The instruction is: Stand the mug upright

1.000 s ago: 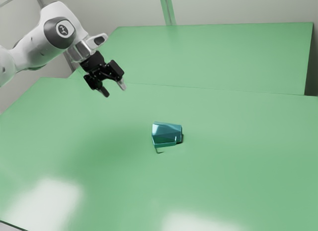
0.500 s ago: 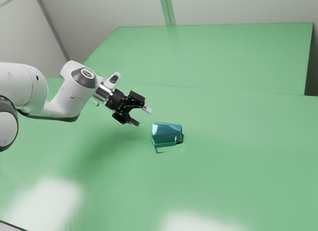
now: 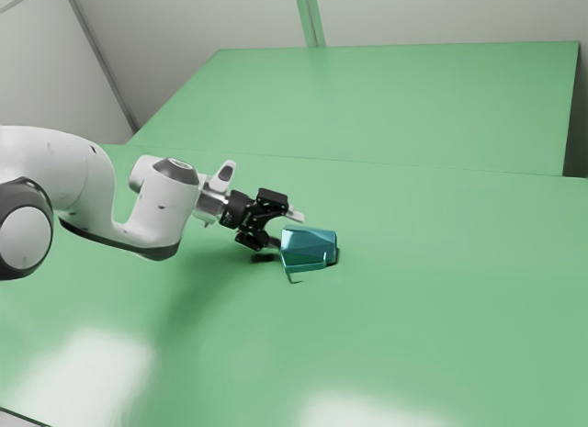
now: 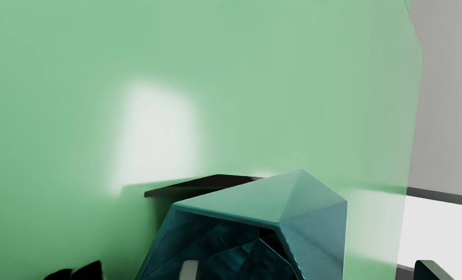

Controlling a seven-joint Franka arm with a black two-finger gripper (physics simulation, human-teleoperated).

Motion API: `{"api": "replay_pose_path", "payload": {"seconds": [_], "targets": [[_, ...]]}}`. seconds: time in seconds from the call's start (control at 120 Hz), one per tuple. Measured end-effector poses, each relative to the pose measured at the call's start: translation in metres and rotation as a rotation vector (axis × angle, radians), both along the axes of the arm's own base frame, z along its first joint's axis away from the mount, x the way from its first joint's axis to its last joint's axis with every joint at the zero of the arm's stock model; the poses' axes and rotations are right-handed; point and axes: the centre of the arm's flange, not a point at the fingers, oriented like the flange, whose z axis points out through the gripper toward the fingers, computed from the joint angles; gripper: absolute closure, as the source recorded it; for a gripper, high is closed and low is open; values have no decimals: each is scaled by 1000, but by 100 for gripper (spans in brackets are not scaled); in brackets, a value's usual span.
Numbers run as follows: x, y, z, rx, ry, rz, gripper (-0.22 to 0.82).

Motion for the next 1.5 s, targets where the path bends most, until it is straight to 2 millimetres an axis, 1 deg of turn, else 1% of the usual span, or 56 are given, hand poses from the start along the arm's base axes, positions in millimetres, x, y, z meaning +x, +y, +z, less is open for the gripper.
{"api": "replay_pose_path", "payload": {"seconds": [0.042,0.15,0.217,0.308,0.425,0.542,0.608,0.708,0.8,0.85,0.883,0.992,1.058,1.142,1.233,1.383,1.442,1.5], "targets": [[0,-1,0,-7,-7,-2,9],[0,-12,-1,-27,-21,-19,37],[0,-16,-1,-34,-31,-28,51],[1,-18,2,-38,-48,-36,62],[3,-22,7,-39,-70,-50,70],[3,-28,13,-40,-90,-67,74],[3,-28,25,-38,-114,-72,75],[4,-29,50,-34,-161,-80,76],[3,-28,89,-4,-220,-103,77],[1,-27,111,59,-242,-151,77],[1,-25,122,109,-250,-186,77],[-3,-17,145,292,-245,-294,77],[-6,-8,154,406,-231,-341,77],[-8,13,162,551,-201,-382,77],[-6,29,177,704,-174,-421,77],[-6,33,187,859,-119,-457,77],[-7,33,186,886,-95,-457,77],[-7,33,181,901,-67,-454,77]]}}
